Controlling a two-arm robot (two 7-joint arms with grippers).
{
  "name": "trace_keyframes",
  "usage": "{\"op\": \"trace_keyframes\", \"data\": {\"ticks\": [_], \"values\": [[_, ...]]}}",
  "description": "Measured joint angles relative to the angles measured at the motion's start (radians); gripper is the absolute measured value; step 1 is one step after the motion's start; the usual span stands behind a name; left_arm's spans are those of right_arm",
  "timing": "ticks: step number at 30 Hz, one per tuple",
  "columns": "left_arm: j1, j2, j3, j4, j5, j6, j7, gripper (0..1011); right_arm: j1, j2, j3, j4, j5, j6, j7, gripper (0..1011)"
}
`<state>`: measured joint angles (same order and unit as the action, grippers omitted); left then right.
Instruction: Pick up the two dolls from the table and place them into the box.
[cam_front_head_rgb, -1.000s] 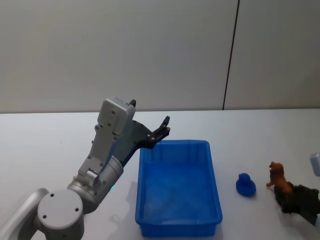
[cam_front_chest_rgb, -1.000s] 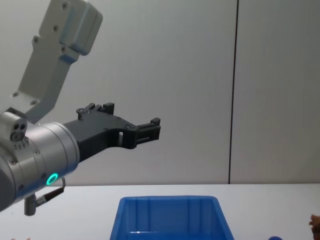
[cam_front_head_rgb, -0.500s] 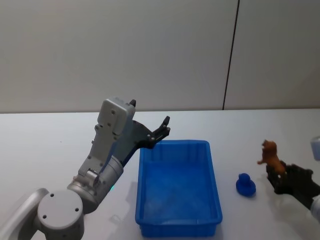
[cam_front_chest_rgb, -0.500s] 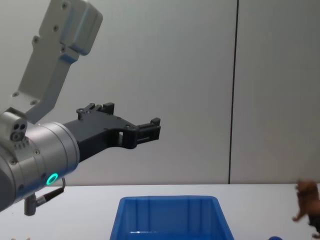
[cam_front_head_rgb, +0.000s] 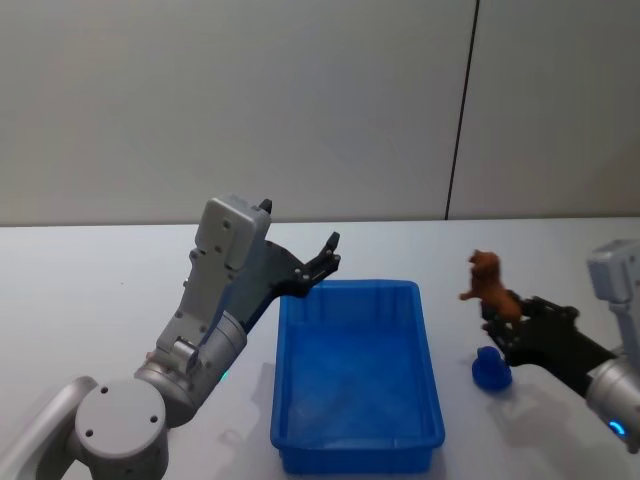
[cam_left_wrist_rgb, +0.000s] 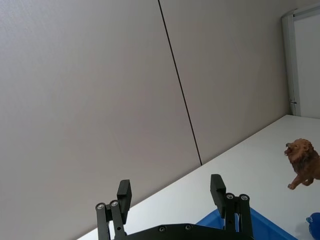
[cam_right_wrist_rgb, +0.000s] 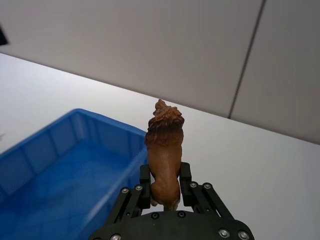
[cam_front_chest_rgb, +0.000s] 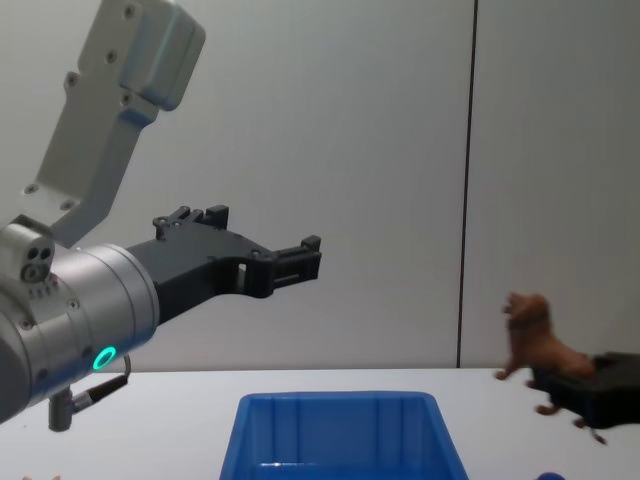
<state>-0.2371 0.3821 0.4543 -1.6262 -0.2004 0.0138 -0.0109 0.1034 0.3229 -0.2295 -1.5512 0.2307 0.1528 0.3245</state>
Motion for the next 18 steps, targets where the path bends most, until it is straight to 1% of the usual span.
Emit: {"op": "trace_keyframes", "data": {"ticks": [6, 10, 13, 18], "values": [[0.0, 0.0, 0.0, 0.0, 0.0, 0.0, 0.0, 1001, 0.013, -0.019, -0.024, -0.011, -0.022, -0.002, 0.052, 325], [0.0, 0.0, 0.0, 0.0, 0.0, 0.0, 0.0, 1001, 0.023, -0.037, -0.047, -0.014, -0.044, 0.0, 0.089, 325], [0.0, 0.0, 0.0, 0.0, 0.0, 0.0, 0.0, 1001, 0.033, -0.059, -0.071, -0.01, -0.073, 0.009, 0.121, 325], [0.0, 0.0, 0.0, 0.0, 0.0, 0.0, 0.0, 1001, 0.045, -0.083, -0.099, 0.005, -0.106, 0.022, 0.144, 325]]}}
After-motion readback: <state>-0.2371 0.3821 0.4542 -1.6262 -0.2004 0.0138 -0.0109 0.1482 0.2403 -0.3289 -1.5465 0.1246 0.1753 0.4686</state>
